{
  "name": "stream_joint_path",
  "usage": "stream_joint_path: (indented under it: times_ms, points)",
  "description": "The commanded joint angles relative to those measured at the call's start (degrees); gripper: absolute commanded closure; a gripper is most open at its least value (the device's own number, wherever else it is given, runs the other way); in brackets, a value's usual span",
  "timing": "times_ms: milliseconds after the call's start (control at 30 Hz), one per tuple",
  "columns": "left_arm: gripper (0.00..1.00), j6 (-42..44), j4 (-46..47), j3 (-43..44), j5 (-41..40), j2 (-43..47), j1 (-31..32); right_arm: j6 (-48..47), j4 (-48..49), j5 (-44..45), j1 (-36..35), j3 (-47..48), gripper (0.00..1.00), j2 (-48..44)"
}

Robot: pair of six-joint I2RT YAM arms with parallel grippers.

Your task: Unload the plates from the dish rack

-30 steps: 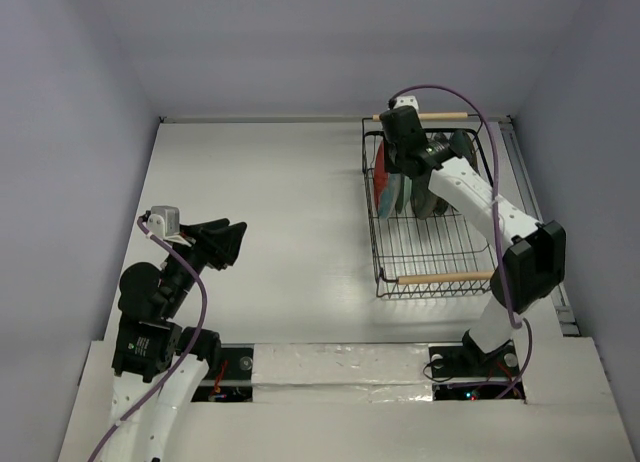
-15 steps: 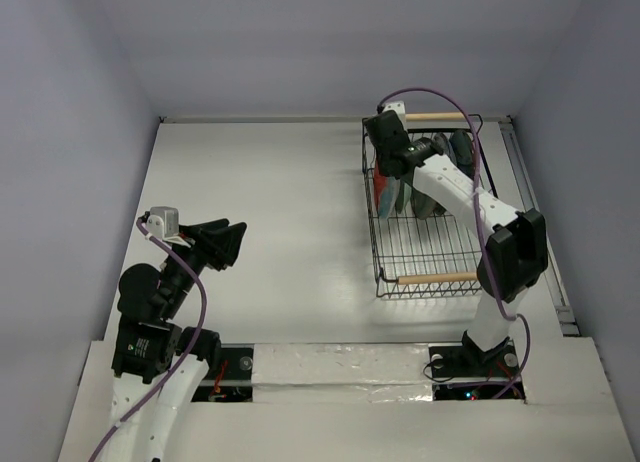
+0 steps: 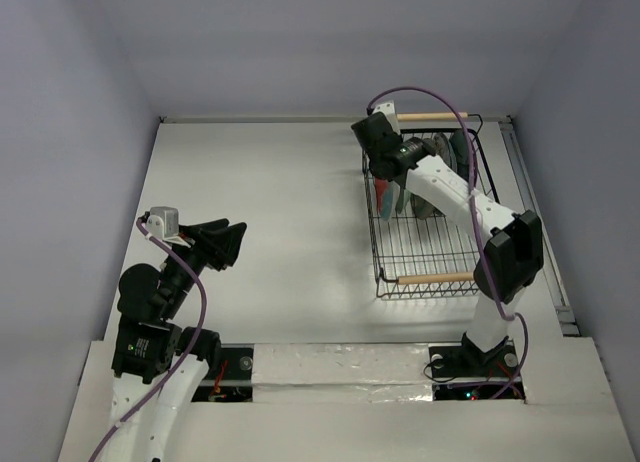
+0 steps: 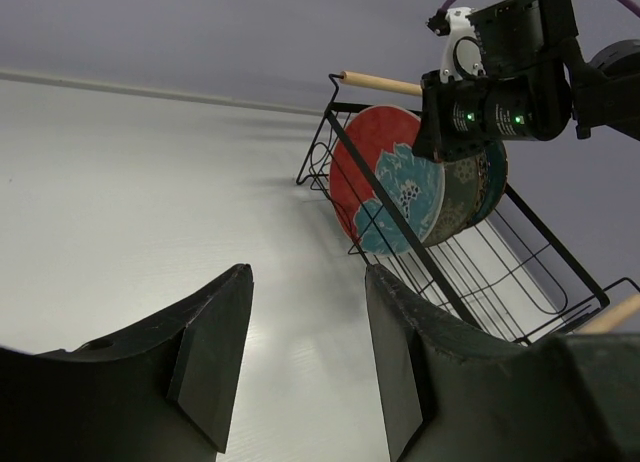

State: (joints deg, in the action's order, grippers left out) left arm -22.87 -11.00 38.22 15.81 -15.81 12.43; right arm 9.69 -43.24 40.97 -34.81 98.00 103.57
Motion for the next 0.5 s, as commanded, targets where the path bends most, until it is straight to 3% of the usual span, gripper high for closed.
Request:
stream_joint_path:
  times_ms: [0,300,467]
  points:
    - [0.54,-0.2,2.2,-0.2,-0.4,0.7,0.4,-2.3,5.4,6.6,-2.0,6.2,1.0,-5.9]
    - [0.54,-0.2,2.2,-0.3,-0.6,0.3,0.4,-3.5,7.7,11.2,-3.7,8.6,1.0,-18.0]
    - [0.54,-0.4,2.0,-0.2,-1.0,0.2,0.4,-0.5,11.3,3.8,-5.1,7.1,1.0,-24.5]
